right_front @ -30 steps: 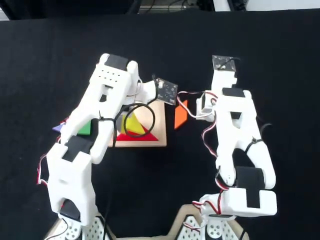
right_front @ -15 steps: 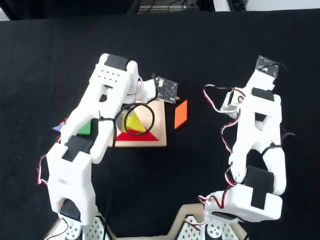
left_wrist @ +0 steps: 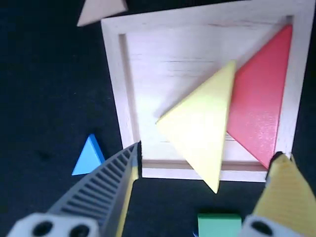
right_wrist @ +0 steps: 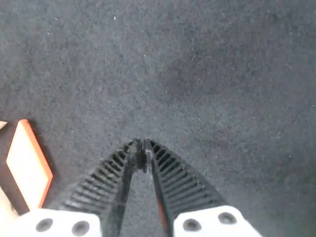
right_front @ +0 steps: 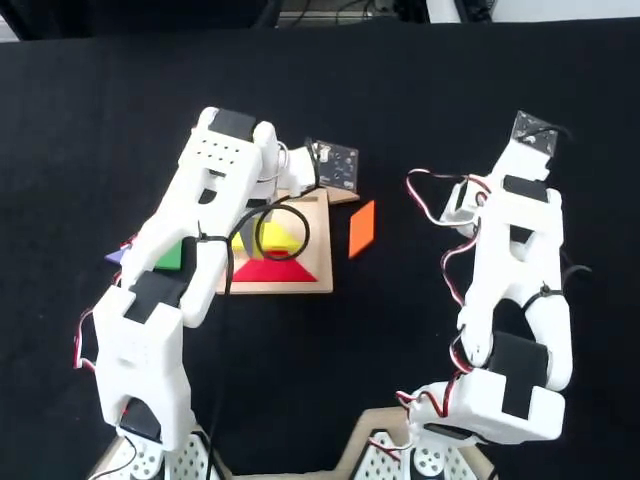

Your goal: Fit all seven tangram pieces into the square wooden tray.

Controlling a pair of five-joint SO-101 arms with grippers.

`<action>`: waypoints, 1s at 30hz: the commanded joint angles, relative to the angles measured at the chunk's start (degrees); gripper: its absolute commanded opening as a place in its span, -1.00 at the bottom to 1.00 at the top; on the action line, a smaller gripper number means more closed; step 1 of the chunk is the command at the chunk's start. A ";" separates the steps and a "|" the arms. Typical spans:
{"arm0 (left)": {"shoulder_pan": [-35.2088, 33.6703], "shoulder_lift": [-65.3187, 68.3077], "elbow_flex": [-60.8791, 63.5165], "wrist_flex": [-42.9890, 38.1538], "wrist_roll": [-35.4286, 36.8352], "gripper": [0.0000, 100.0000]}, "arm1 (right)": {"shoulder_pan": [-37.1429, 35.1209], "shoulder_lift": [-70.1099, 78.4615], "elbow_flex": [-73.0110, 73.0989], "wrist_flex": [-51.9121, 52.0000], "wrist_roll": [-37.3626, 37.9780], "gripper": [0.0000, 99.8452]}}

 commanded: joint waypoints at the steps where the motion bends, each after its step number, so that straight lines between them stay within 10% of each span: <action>1: -1.80 -0.97 -2.24 0.53 0.62 -0.21 | 0.79 -0.84 -3.21 -0.79 -0.09 -0.98; 8: -5.14 -4.04 -7.87 18.37 2.02 -0.46 | 0.79 -0.75 -3.30 -0.88 0.00 -0.98; 18: -6.90 -0.70 0.57 13.10 35.52 -0.87 | 0.70 -0.75 -3.30 -0.88 0.00 -0.98; 30: -5.93 1.49 5.58 10.46 39.47 -0.94 | 0.70 -0.75 -3.38 -0.88 0.00 -0.98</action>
